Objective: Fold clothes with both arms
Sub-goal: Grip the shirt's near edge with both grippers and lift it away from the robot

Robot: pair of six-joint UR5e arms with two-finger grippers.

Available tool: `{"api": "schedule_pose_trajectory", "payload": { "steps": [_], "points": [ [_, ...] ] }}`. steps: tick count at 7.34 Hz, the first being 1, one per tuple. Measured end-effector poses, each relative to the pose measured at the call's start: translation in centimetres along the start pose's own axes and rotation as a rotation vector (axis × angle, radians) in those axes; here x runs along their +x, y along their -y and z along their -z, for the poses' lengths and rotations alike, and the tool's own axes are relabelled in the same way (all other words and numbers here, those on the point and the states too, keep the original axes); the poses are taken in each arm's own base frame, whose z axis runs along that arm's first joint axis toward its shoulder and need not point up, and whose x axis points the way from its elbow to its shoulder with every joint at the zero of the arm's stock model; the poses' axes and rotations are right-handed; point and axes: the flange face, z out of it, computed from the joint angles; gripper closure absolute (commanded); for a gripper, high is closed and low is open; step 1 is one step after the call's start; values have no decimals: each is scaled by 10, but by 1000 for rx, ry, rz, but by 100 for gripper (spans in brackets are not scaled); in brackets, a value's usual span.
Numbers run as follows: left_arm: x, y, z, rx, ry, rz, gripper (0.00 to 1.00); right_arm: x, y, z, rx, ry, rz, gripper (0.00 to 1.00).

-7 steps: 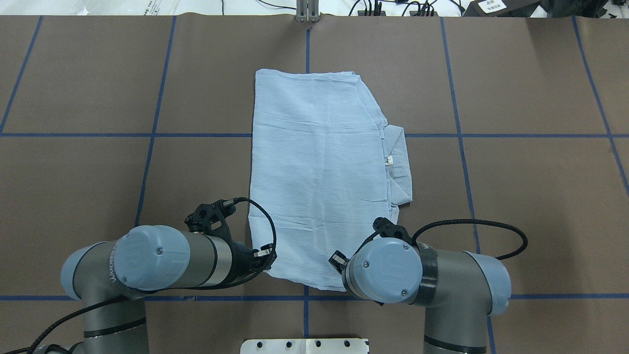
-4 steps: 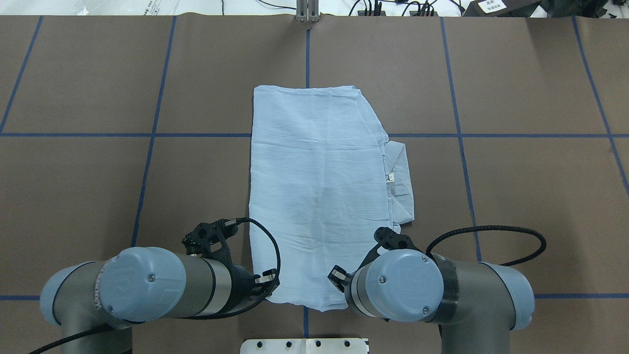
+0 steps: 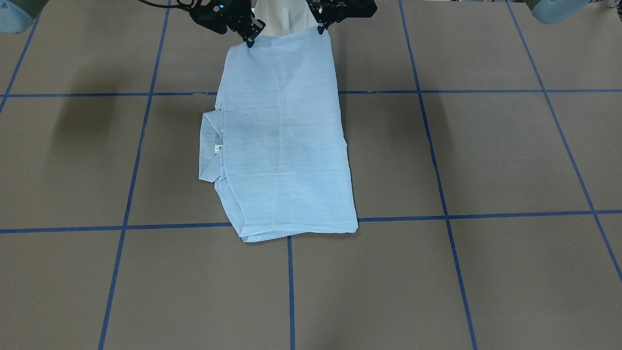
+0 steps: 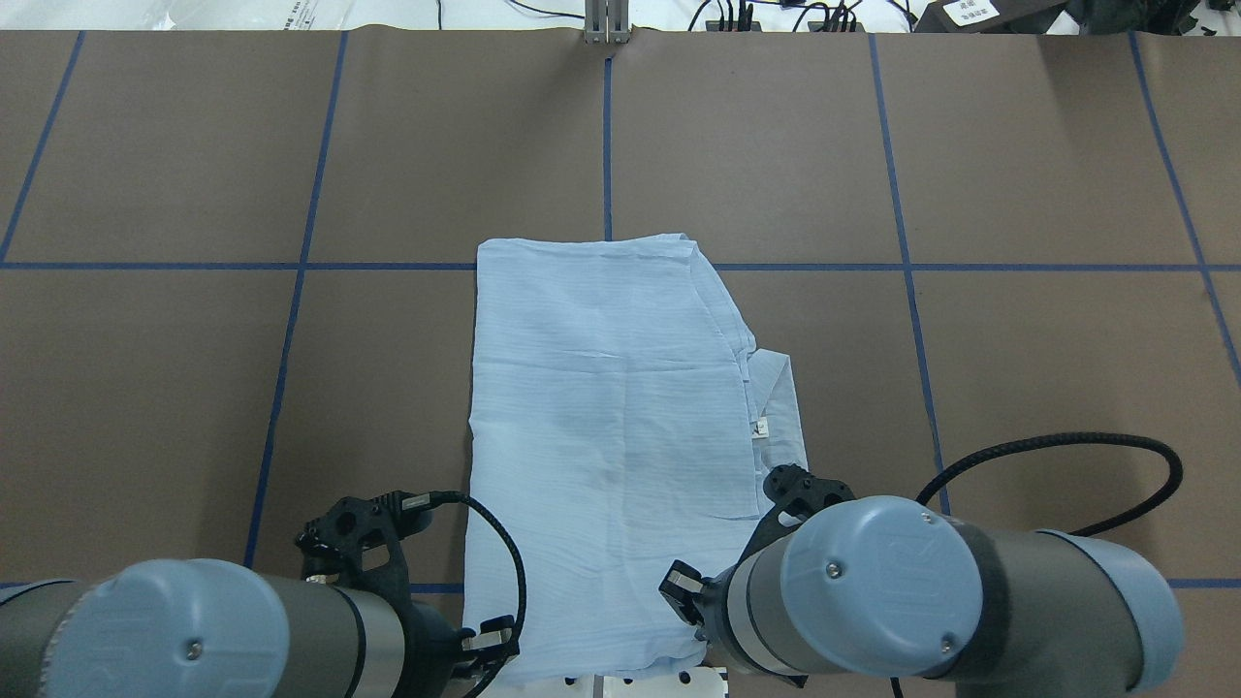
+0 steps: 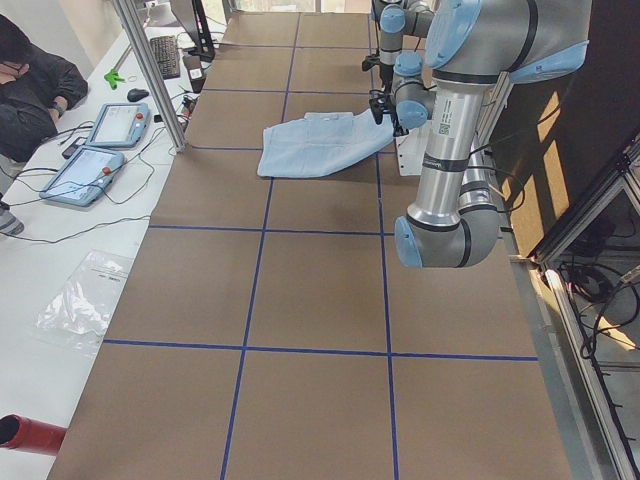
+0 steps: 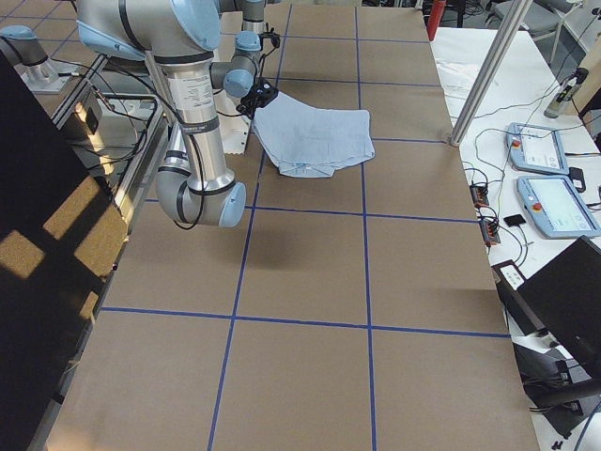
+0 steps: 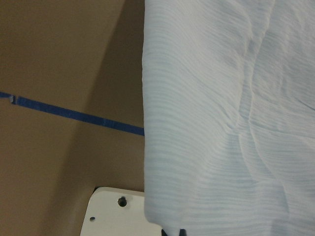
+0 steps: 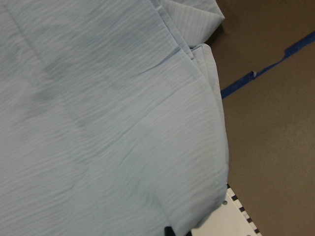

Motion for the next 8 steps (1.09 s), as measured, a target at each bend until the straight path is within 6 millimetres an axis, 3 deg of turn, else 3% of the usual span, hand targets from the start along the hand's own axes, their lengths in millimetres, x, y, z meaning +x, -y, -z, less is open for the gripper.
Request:
{"api": "schedule_pose_trajectory", "payload": {
  "steps": [2,4,5,7,8],
  "points": [
    [-1,-14,30,-49,-24,-4,100,3,1,39,-70,30,-4,100],
    [-1,-15,45,-63,-42,0,100,-1,9,58,-88,60,3,100],
    [1,-4,49,-41,-49,6,100,-9,19,63,-71,76,25,100],
    [4,40,57,53,-58,-3,100,-35,55,68,4,105,68,100],
    [5,68,53,106,-42,-7,100,-58,73,62,48,105,91,100]
  ]
}}
